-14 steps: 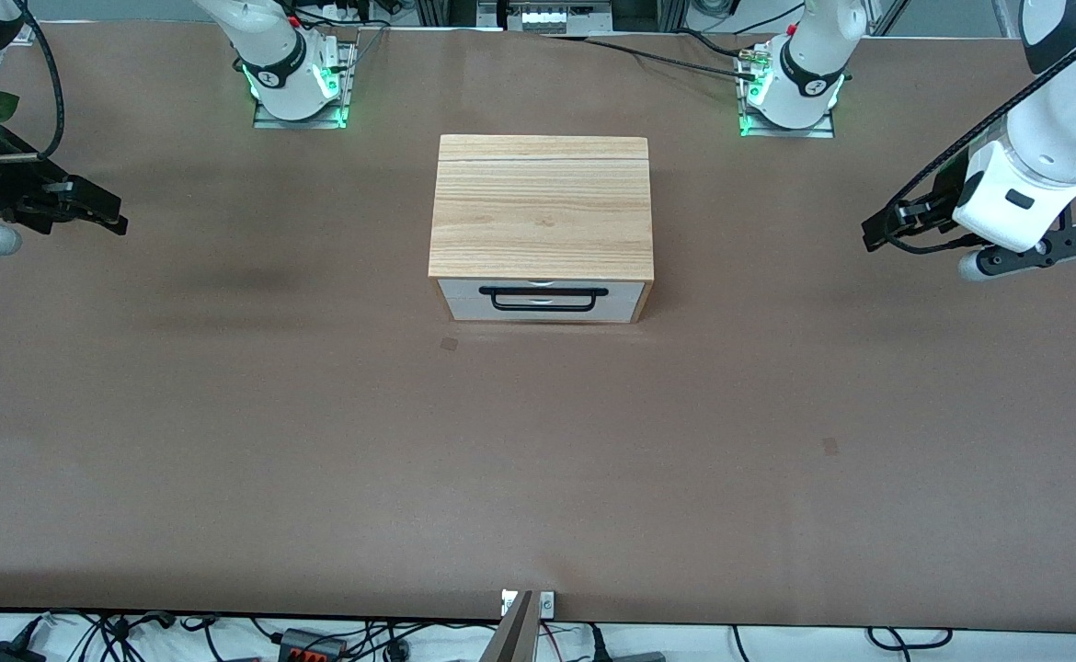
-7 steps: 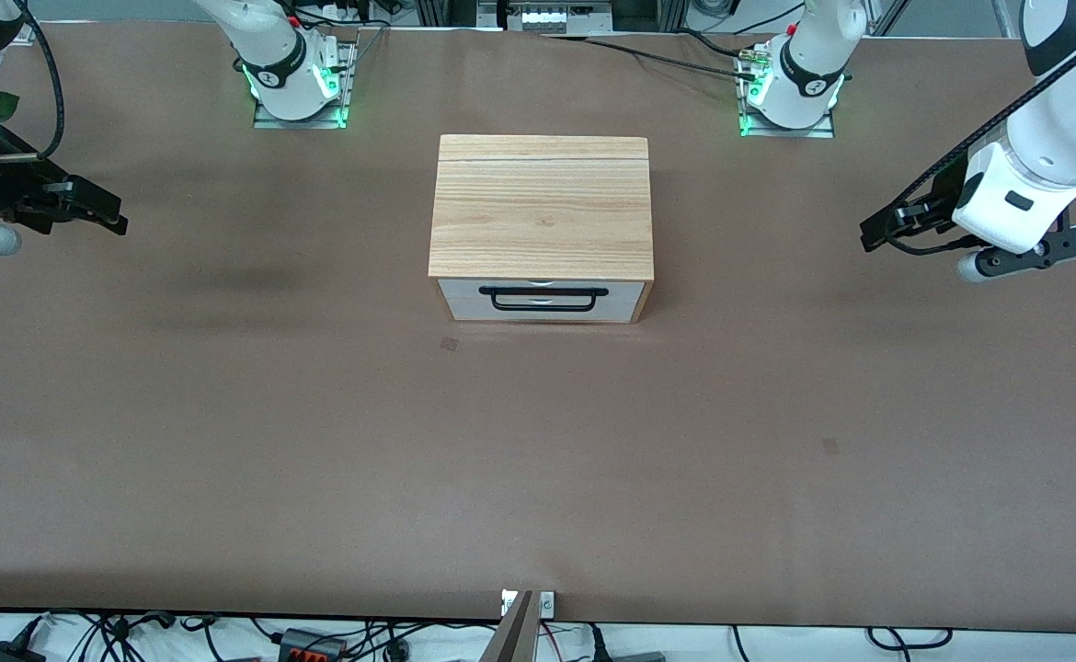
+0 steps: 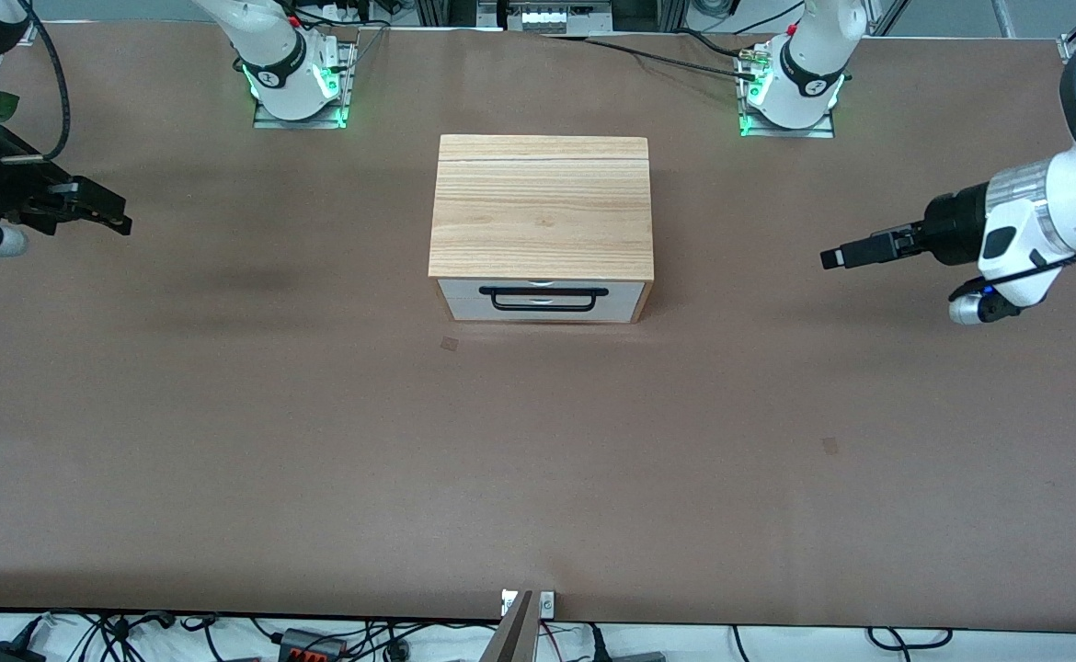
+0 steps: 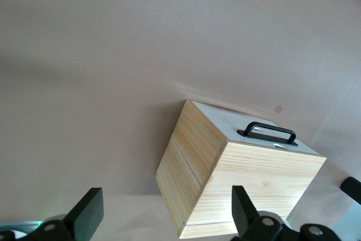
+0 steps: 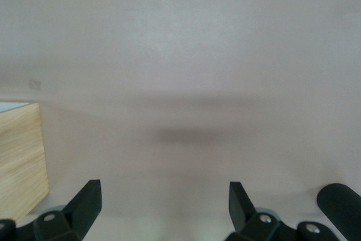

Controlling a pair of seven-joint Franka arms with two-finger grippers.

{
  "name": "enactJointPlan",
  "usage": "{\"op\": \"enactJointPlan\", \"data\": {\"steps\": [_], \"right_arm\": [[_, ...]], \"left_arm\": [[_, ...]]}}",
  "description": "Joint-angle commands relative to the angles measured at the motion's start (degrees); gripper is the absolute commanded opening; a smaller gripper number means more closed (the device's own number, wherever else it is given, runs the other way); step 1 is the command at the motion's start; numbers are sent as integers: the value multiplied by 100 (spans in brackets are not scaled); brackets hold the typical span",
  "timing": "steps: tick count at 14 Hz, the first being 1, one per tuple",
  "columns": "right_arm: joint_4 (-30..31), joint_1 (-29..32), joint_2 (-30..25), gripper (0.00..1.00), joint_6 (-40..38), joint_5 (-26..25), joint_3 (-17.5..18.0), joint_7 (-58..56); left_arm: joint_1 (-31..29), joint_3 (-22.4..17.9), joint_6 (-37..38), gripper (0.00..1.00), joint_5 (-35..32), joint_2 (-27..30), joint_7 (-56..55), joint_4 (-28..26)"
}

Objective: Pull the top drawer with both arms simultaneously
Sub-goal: 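Reach both grippers toward the black drawer handle from either end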

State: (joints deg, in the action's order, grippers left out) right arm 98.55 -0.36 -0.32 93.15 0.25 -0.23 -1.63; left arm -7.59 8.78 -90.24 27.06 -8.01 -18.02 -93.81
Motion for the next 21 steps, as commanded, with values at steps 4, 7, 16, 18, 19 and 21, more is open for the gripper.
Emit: {"op": "enactJointPlan", "data": {"steps": [4,7,16,18,19,21], "right_arm": [[-64,-561,795,100,-298,877,41,-48],[-64,-562,1340,100,-228,2116,41,-48],[-20,-1342,2782,100,1141,5702,41,-1644],[-20,-1632,3124,100,1503,6553,41,-2348],[-20,-1703,3265,100,1504,7045,41,-2717],[-11,-1835,3433,100,1495,7732,41,-3289]], "left_arm": [[21,299,-756,100,124,-596,901,39],[12,502,-1038,100,962,-1149,1931,13],[109,1056,-1479,100,3477,-2960,4384,-75],[205,1056,-1497,100,3962,-3258,4937,-93],[240,1073,-1488,100,4165,-3382,5114,-111],[249,1301,-1540,100,4324,-3584,5238,-163]]}}
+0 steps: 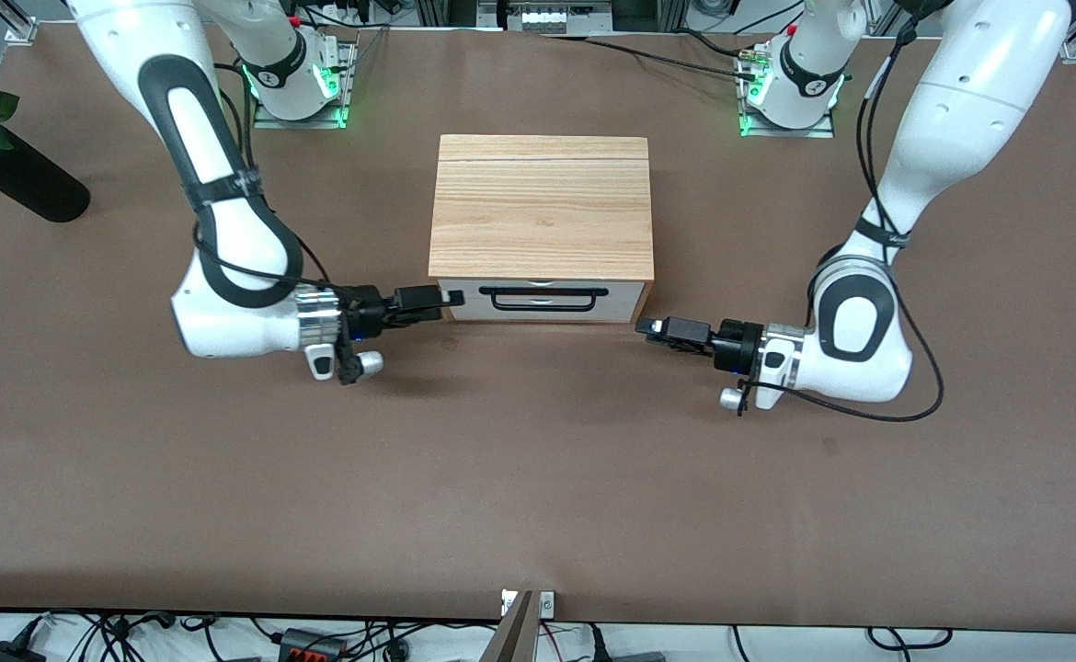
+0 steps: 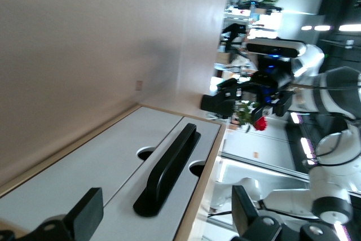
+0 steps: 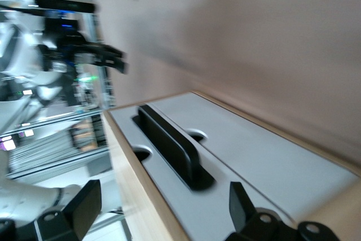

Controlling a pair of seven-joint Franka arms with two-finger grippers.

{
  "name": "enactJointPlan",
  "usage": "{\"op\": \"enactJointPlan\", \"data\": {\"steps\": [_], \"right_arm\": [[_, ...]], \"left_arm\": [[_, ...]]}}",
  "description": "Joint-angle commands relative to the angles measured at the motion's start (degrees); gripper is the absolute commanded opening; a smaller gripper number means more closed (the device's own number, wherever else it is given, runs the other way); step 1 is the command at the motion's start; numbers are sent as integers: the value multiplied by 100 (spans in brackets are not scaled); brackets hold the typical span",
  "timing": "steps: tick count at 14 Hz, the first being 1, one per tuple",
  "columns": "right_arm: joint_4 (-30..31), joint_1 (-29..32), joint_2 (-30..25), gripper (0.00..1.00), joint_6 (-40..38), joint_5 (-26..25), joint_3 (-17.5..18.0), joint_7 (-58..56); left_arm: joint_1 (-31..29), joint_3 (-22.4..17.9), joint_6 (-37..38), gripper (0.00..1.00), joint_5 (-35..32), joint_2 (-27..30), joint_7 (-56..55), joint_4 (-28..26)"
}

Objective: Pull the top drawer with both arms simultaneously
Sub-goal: 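Reach both grippers toward the black drawer handle from either end, then close both grippers on the ends of the black handle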

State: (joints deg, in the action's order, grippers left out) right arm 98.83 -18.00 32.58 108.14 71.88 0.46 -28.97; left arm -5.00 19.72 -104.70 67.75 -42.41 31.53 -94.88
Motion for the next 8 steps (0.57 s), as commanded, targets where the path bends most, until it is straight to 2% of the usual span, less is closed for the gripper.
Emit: {"op": "enactJointPlan", "data": {"steps": [1,4,6,8], "right_arm": [[-30,-98,196,100,-29,747,-20,-618],[-4,-221,284,100,-30,1125,-20,-767],[84,-239,433,100,-82,1485,-20,-1328],[224,-274,530,100,-126,1723,-2,-1646]], "left_arm": [[-1,277,-199,100,257,-154,310,-57],[43,637,-498,98,274,-215,319,-162],[42,682,-516,91,274,-215,432,-250],[43,682,-595,79,527,-215,861,-478]]}}
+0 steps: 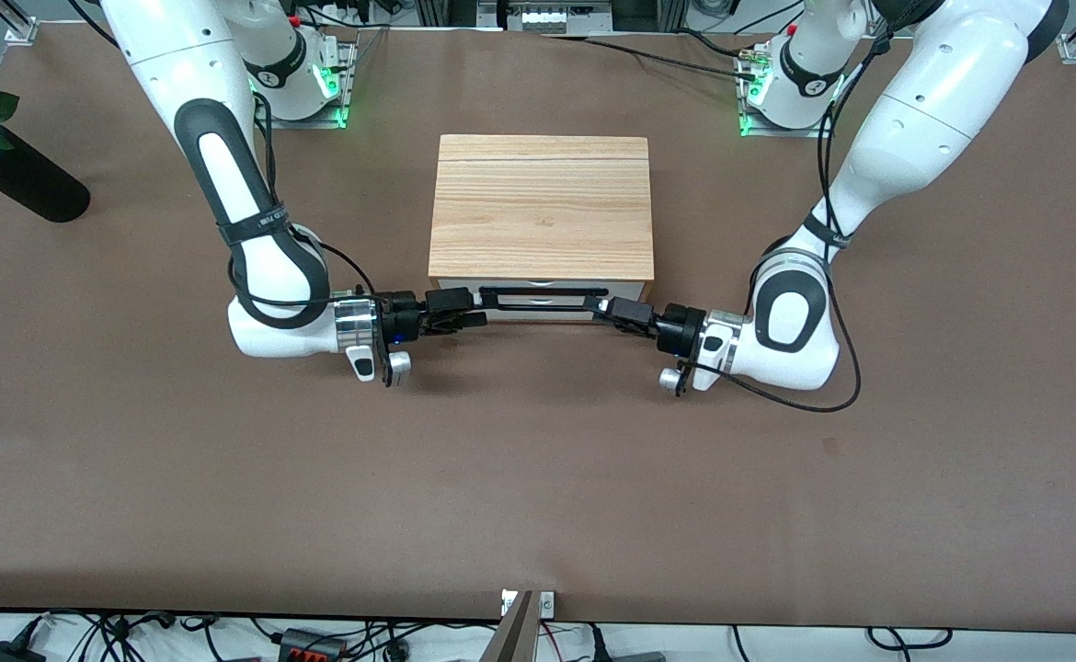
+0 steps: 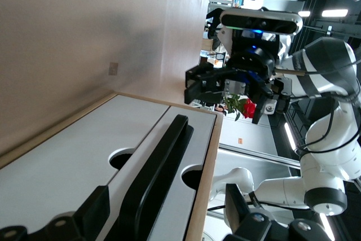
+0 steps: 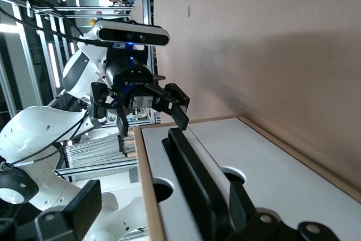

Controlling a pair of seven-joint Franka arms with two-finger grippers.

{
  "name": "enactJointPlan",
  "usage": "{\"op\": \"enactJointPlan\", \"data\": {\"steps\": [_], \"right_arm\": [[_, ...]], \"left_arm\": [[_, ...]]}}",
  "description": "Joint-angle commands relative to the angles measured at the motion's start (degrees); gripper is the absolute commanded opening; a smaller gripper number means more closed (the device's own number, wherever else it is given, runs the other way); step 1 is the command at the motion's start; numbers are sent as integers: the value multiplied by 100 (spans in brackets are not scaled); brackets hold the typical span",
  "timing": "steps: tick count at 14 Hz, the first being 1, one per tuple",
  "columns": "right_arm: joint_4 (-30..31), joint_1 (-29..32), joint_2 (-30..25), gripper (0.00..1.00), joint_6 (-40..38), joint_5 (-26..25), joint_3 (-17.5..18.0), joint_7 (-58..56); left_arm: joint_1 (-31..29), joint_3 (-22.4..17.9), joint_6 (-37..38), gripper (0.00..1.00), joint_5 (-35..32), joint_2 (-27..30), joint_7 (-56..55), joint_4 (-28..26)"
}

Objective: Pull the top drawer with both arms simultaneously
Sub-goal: 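Close both grippers on the ends of the black handle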

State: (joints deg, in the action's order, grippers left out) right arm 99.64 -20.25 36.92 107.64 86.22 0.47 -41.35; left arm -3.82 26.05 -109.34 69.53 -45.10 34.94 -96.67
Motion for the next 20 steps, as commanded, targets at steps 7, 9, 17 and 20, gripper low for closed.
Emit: {"op": "enactJointPlan", "data": {"steps": [7,9,17,20], "right_arm": [[231,-32,263,55,-419,440,6,-1094],[249,-49,263,47,-454,440,6,-1094],[249,-23,351,21,-498,440,6,-1384],[249,-23,351,17,-533,440,6,-1393]], "left_arm": [[-57,66,-211,40,632,45,927,-484],[-57,66,-219,35,632,45,945,-511],[-49,66,-403,17,650,27,936,-397],[13,58,-448,17,650,-218,936,-12]]}}
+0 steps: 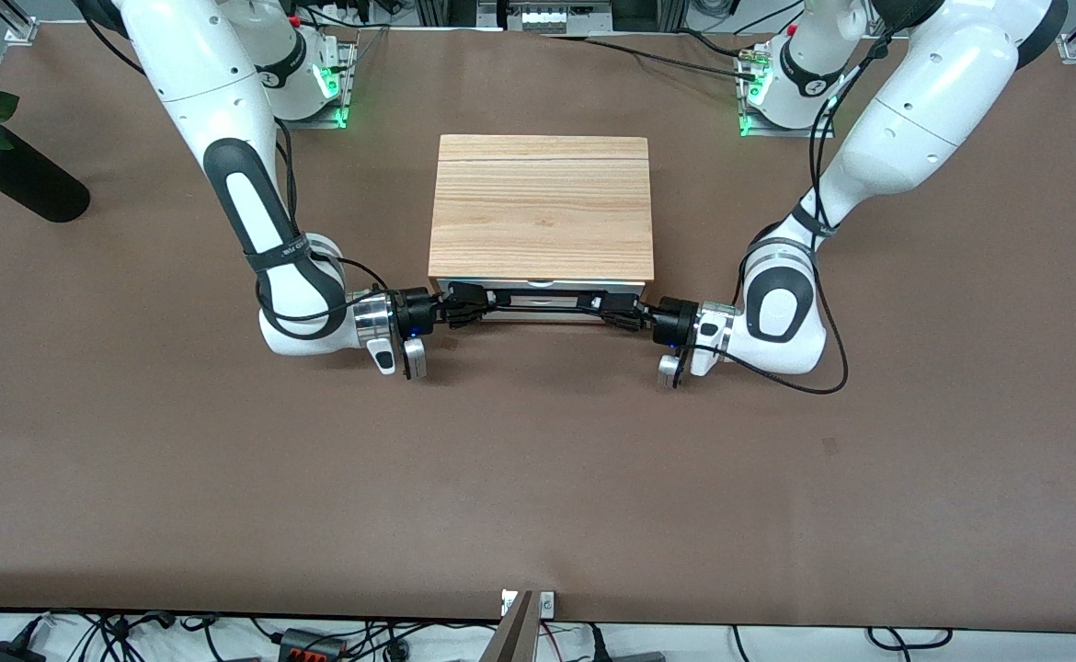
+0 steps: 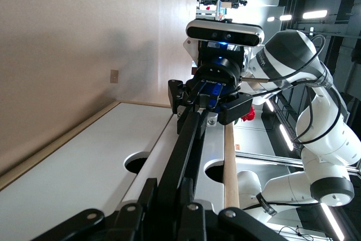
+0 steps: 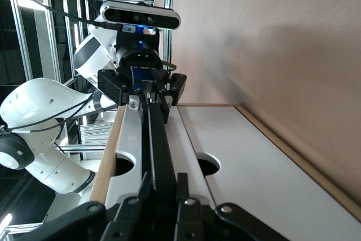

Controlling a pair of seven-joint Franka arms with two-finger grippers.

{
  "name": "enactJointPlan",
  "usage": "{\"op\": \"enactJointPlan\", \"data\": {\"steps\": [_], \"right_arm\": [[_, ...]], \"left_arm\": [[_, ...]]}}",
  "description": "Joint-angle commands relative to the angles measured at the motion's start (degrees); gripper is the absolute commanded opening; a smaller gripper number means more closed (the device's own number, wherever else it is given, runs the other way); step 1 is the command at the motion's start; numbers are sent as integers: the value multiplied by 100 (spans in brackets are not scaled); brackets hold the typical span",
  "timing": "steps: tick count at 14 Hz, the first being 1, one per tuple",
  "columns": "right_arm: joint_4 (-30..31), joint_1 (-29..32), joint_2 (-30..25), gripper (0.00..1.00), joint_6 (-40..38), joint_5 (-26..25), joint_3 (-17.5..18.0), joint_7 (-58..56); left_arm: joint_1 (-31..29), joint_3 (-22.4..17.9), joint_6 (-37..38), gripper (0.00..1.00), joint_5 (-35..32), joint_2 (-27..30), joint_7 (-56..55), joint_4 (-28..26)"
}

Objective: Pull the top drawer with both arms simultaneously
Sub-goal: 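Pull the handle outward with both grippers, sliding the drawer open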

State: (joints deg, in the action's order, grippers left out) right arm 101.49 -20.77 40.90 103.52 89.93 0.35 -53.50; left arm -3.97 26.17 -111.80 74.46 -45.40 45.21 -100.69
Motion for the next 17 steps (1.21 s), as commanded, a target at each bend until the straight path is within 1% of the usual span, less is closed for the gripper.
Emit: {"op": "enactJointPlan", "data": {"steps": [1,2,3,4,7,8,10,12,14,16,17], "right_arm": [[55,38,-47,17,-121,68,17,-170],[55,38,-47,17,-121,68,17,-170],[55,38,-47,18,-121,68,17,-170],[29,38,-47,18,-121,68,17,-170],[-111,99,-30,18,-87,77,17,-118],[-286,108,66,18,-51,77,9,-65],[-620,117,303,19,-42,86,9,-64],[-962,204,593,19,-42,68,-18,-64],[-1349,231,883,19,-42,68,-18,-64],[-1587,231,1042,19,10,155,-18,-64],[-1606,231,1069,19,54,208,-18,-56]], "left_arm": [[63,20,-201,17,148,-267,-100,505],[98,20,-201,17,130,-303,-101,515],[98,11,-201,16,121,-329,-109,594],[98,3,-201,16,95,-399,-144,786],[98,-24,-210,16,95,-487,-171,963],[107,-41,-210,16,86,-566,-180,1146],[107,-59,-245,16,86,-628,-180,1227],[107,-59,-561,16,68,-637,-171,1245],[142,-68,-623,15,51,-715,-171,1490],[142,-77,-623,14,33,-821,-171,1657],[142,-85,-623,14,-45,-882,-171,1771]]}}
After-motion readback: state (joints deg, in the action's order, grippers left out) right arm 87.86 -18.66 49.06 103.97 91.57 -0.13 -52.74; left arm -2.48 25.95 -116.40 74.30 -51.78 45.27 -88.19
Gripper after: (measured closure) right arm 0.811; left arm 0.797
